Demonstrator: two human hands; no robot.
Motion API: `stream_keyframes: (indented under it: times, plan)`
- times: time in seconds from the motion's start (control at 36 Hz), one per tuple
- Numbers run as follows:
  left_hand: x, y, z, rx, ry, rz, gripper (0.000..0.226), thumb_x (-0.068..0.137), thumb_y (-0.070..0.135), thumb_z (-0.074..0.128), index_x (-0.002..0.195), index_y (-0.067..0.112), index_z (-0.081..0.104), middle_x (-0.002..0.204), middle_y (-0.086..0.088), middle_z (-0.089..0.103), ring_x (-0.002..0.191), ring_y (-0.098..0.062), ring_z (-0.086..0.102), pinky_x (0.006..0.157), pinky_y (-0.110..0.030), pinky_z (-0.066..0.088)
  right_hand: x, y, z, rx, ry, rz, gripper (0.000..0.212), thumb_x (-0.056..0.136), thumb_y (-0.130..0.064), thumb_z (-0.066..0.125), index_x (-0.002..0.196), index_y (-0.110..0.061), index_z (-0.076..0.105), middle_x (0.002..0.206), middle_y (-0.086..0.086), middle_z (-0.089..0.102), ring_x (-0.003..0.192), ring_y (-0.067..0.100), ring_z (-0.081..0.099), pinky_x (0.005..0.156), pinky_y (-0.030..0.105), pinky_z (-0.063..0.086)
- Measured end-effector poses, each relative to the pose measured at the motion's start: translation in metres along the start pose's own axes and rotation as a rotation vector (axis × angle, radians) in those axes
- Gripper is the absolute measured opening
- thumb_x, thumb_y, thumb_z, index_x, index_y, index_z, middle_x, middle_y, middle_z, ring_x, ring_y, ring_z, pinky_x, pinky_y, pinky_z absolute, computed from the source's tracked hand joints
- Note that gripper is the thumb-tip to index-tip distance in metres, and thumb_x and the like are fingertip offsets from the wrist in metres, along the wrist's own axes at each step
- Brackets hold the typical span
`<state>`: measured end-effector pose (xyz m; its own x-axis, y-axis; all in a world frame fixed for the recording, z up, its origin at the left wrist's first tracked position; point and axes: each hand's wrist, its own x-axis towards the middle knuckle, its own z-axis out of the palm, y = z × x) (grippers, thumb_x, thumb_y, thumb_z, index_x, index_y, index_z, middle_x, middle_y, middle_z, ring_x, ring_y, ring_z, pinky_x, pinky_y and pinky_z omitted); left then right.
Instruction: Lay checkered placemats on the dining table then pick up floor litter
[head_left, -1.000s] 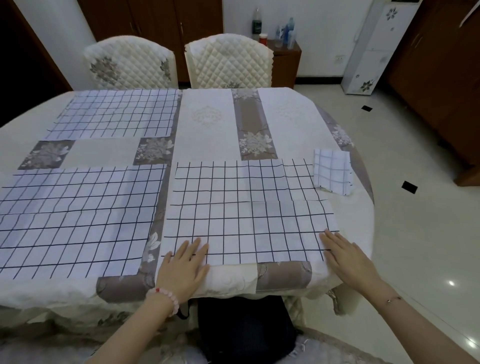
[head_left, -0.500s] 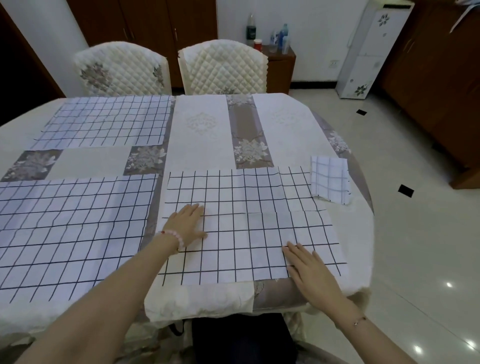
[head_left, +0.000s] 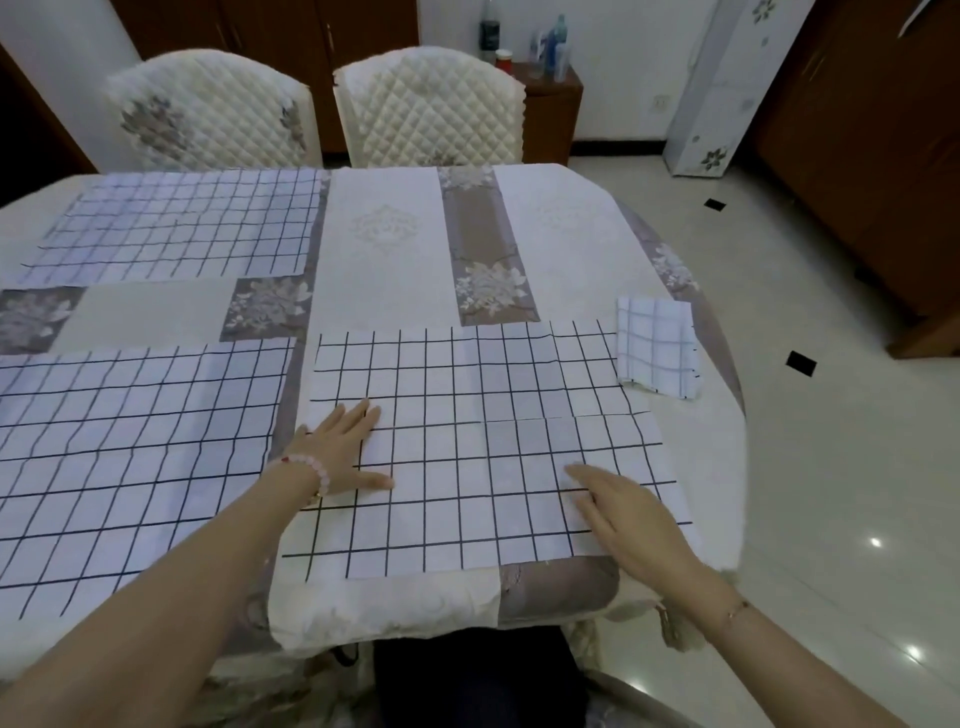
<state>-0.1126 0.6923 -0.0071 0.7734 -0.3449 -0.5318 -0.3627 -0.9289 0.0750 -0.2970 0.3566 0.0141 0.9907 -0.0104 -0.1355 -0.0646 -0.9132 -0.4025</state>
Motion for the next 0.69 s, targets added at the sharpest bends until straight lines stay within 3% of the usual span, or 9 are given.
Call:
stream_keyframes:
  times: [0.08,0.19,0.33,0.44,0.56,0.69]
  plan:
    - [-0.002,0.002,-0.001,-0.001,0.007,-0.005,0.113,0.066,0.083,0.044,0.148,0.031,-0.015,0.156,0.013,-0.023,0.146,-0.017,-0.014,0.116,-0.055,0.005,0.035,-0.003,-0.016,-0.009,0.118,0.01,0.039,0.099,-0.027,0.041,0.137,-0.022,0.048,0.14,-0.003,0.052,0.127,0.015,0.047,0.102,0.026,0.036]
    - [-0.015,0.01,-0.003,0.006,0.062,-0.001,0.103,0.075,0.075,0.046,0.15,0.029,-0.009,0.158,0.007,-0.017,0.147,-0.018,-0.01,0.118,-0.049,0.0,0.08,-0.004,-0.028,-0.053,0.079,0.002,0.042,0.099,-0.023,0.039,0.14,-0.016,0.044,0.146,0.002,0.044,0.135,0.017,0.038,0.108,0.028,0.032]
    - [-0.05,0.043,0.012,-0.038,0.346,0.111,0.066,0.094,0.05,0.04,0.15,0.024,0.016,0.16,0.007,0.009,0.148,-0.014,0.003,0.12,-0.038,0.003,0.105,0.001,-0.025,-0.111,-0.029,0.004,0.044,0.102,-0.026,0.033,0.143,-0.013,0.039,0.153,0.002,0.034,0.141,0.018,0.03,0.116,0.03,0.023]
    - [-0.08,0.072,0.045,-0.064,0.257,0.29,0.054,0.098,0.042,0.028,0.15,0.029,0.019,0.158,0.012,0.009,0.148,-0.013,0.002,0.119,-0.033,0.0,0.109,0.007,-0.018,-0.119,-0.086,0.029,0.044,0.102,-0.025,0.03,0.144,-0.015,0.037,0.155,0.0,0.03,0.143,0.015,0.027,0.116,0.031,0.022]
    - [-0.107,0.083,0.066,0.054,0.342,0.325,0.051,0.092,0.043,0.032,0.136,0.026,0.05,0.144,0.008,0.046,0.133,-0.019,0.044,0.114,-0.036,0.016,0.109,0.013,-0.014,-0.144,-0.096,0.031,0.046,0.102,-0.025,0.029,0.147,-0.017,0.031,0.158,-0.003,0.022,0.145,0.015,0.021,0.117,0.038,0.023]
    - [-0.119,0.078,0.077,0.078,0.358,0.313,0.051,0.092,0.044,0.032,0.136,0.025,0.05,0.144,0.007,0.047,0.132,-0.017,0.045,0.11,-0.03,0.014,0.114,0.017,-0.014,-0.166,-0.146,0.056,0.048,0.103,-0.025,0.024,0.151,-0.021,0.02,0.16,-0.006,0.012,0.148,0.016,0.011,0.118,0.042,0.019]
